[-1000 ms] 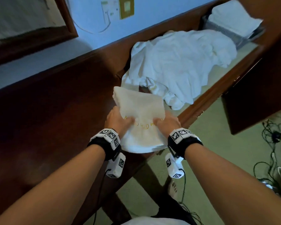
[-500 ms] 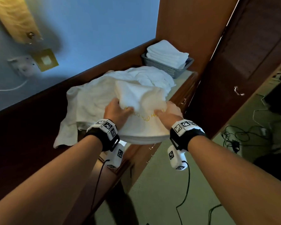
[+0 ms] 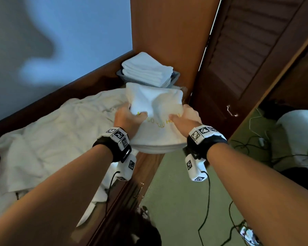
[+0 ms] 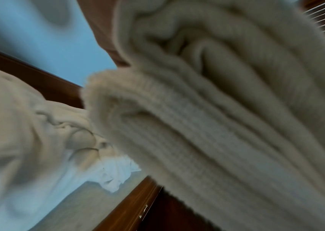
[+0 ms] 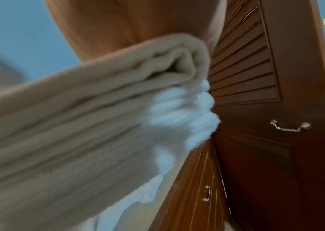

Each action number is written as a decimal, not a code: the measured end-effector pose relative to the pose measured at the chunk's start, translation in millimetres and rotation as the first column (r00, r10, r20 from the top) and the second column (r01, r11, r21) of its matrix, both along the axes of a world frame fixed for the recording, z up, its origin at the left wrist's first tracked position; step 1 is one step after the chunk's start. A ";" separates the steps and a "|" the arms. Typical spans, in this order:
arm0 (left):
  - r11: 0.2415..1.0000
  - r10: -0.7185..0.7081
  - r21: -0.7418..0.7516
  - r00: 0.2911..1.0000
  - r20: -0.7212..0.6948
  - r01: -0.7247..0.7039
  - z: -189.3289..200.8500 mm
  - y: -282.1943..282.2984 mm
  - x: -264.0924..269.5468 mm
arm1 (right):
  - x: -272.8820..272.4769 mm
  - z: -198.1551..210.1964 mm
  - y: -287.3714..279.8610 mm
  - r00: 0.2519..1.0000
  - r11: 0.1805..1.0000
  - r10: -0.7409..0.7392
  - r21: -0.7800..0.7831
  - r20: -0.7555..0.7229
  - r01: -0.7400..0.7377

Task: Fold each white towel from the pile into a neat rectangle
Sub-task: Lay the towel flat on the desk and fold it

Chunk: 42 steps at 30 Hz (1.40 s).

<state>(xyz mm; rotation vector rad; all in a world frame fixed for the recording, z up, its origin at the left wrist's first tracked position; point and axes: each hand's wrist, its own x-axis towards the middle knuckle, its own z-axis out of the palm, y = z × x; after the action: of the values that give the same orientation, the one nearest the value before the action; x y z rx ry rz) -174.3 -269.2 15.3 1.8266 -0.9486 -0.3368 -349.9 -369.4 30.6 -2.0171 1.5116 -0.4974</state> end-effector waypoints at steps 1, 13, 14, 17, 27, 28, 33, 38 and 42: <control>1.000 -0.006 0.000 1.000 -0.001 0.006 -1.0 -20.7 3.6 | 2.8 0.9 -19.0 1.000 1.000 -0.005 -0.004 -0.007 0.005; 1.000 -0.027 0.012 1.000 -0.002 0.027 9.7 -235.5 67.9 | 70.6 25.2 -238.1 0.996 0.996 0.004 -0.084 -0.093 -0.011; 0.999 -0.031 0.016 0.999 -0.009 0.031 11.8 -247.6 74.6 | 78.9 27.3 -253.8 0.995 0.996 0.018 -0.089 -0.101 -0.027; 0.999 -0.018 0.039 0.999 -0.042 0.019 11.0 -284.3 101.3 | 109.4 31.0 -303.5 0.989 0.990 0.076 -0.108 -0.126 -0.090; 0.992 0.117 0.063 0.982 -0.147 -0.109 -10.6 -430.2 172.5 | 228.6 15.8 -501.0 0.927 0.913 0.347 -0.174 -0.141 -0.368; 0.990 0.132 0.070 0.978 -0.160 -0.122 -11.1 -445.9 174.6 | 237.4 14.8 -520.1 0.922 0.907 0.364 -0.176 -0.133 -0.383; 0.977 0.209 0.005 0.945 -0.253 -0.215 -11.3 -513.2 187.7 | 279.5 15.7 -606.4 0.883 0.849 0.445 -0.244 -0.150 -0.469; 0.942 0.286 -0.076 0.899 -0.333 -0.327 -23.0 -555.2 206.1 | 321.4 7.5 -659.8 0.860 0.820 0.502 -0.263 -0.094 -0.508; 0.937 0.325 0.053 0.807 -0.493 -0.346 -57.8 -564.0 208.5 | 334.8 -32.9 -684.3 0.836 0.833 0.549 -0.075 -0.015 -0.549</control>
<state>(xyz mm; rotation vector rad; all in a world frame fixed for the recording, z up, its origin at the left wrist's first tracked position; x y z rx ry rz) 34.2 -833.2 -42.5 1.7083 -0.2614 -0.5275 -15.1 -1053.7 -2.4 -2.3744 0.8408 -0.3222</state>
